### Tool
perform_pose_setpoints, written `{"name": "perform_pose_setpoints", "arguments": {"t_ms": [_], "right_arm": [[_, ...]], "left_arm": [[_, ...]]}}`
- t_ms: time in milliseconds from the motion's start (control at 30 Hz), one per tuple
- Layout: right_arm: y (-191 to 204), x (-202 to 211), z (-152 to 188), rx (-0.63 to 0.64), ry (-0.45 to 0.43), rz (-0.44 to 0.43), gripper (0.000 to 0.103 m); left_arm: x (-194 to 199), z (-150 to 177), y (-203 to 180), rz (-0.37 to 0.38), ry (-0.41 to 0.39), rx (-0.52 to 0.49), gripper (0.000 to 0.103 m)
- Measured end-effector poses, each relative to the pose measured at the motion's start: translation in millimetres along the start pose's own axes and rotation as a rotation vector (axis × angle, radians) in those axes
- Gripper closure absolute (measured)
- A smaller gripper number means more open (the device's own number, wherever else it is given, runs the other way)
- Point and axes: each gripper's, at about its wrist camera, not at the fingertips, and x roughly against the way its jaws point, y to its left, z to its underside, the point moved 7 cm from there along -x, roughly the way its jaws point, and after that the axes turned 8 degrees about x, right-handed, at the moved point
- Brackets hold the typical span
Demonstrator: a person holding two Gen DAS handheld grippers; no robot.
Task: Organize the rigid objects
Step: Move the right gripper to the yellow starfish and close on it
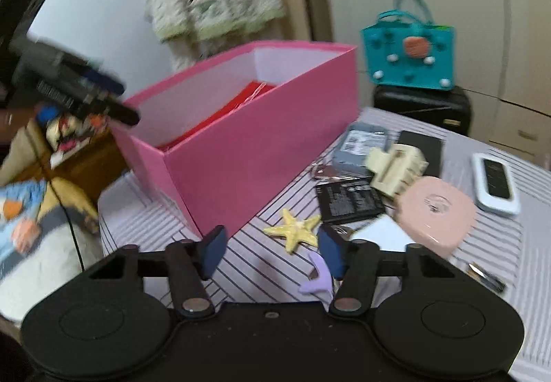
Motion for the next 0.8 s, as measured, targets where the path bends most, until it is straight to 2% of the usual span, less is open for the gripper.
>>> {"name": "perform_pose_setpoints", "arguments": {"t_ms": [33,167,267,400,533,600,633,667,800], "right_arm": [[0.7,-7.5,-1.8,0.020,0.019,-0.012,0.049],[-5.5,-30.7,-4.3,0.057,0.095,0.003,0.050],[-6.6,-39.9,-5.3,0.088,0.131,-0.018,0.050],[-7.5,-54.2,-5.8,0.114,0.174,-0.025,0.051],[-9.6,-57.0,-7.7,0.126,0.185,-0.005,0.053],[-11.1,-57.1,-8.0,0.115,0.178,-0.007,0.054],[-11.6,-56.4,-7.8,0.111,0.172,-0.010,0.054],[-12.0,-55.3,-8.0,0.105,0.164,-0.015,0.055],[-16.0,-50.3,-11.5,0.075,0.133,-0.030,0.059]], "left_arm": [[-5.8,-2.5,5.4,0.001,0.020,0.013,0.030],[-27.9,-13.0,25.5,0.011,0.082,0.061,0.050],[-39.0,-20.0,32.3,0.039,0.111,0.080,0.051],[-39.0,-30.7,28.8,0.024,0.082,0.041,0.051],[-29.6,-40.2,26.6,0.022,0.030,0.013,0.046],[-24.2,-44.9,28.4,-0.016,-0.015,-0.002,0.032],[-22.7,-47.6,28.9,-0.036,-0.044,-0.023,0.020],[-22.9,-50.1,30.4,-0.063,-0.065,-0.045,0.015],[-38.5,-55.8,45.3,-0.176,-0.084,-0.075,0.016]]}}
